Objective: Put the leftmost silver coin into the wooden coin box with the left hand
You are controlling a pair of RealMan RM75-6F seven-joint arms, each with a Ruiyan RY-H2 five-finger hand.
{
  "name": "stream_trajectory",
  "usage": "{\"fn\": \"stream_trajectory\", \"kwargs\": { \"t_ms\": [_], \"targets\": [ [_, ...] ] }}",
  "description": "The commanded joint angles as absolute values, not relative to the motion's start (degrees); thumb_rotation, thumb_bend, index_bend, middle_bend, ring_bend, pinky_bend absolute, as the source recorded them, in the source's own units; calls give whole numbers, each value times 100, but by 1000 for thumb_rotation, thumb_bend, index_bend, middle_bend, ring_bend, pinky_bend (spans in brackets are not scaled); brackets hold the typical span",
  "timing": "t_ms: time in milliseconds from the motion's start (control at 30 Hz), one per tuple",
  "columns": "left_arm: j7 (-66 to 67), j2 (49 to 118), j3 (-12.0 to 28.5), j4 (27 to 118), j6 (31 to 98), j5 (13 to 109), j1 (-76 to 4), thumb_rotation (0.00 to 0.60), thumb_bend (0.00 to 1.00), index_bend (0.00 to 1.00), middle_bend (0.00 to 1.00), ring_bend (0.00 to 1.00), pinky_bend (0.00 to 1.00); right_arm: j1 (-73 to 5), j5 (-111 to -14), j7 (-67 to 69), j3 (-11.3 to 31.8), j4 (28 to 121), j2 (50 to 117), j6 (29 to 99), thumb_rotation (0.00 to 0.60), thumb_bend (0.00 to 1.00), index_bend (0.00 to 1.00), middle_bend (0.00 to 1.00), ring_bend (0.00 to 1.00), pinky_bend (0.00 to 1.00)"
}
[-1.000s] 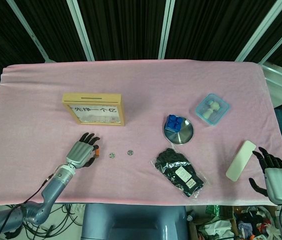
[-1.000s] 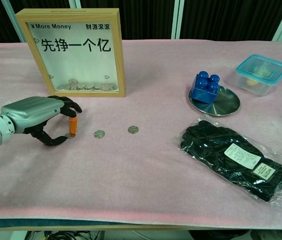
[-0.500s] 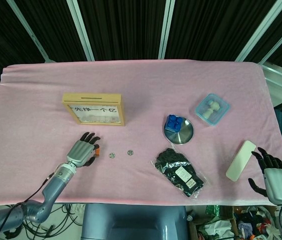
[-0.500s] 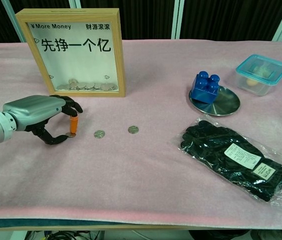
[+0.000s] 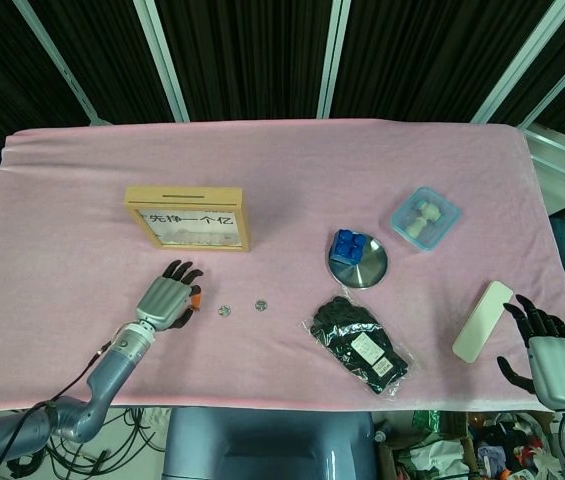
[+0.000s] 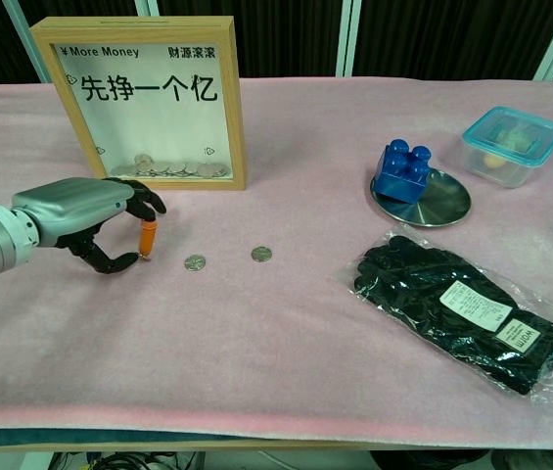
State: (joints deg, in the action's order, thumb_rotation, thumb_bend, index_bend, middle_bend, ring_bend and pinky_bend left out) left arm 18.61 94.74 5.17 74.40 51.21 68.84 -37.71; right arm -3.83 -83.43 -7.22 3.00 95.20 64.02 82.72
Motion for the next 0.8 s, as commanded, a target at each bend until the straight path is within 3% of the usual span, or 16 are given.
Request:
{"fn": "stream_trajectory", "kwargs": {
  "t_ms": [33,800],
  "targets": [
    [1870,9497,543,7403,5096,6857,-3802,600,445,533,151,0,1,-383,-8343,-722,300,9520,6402,8272,600,215,170,63,166,183],
    [1943,9514,582,7426,5108,6767,-3896,600,446,550,153,0,2,-390,-8341,-721,295,9527,6397,8255,600,215,170,63,166,183]
  ]
}}
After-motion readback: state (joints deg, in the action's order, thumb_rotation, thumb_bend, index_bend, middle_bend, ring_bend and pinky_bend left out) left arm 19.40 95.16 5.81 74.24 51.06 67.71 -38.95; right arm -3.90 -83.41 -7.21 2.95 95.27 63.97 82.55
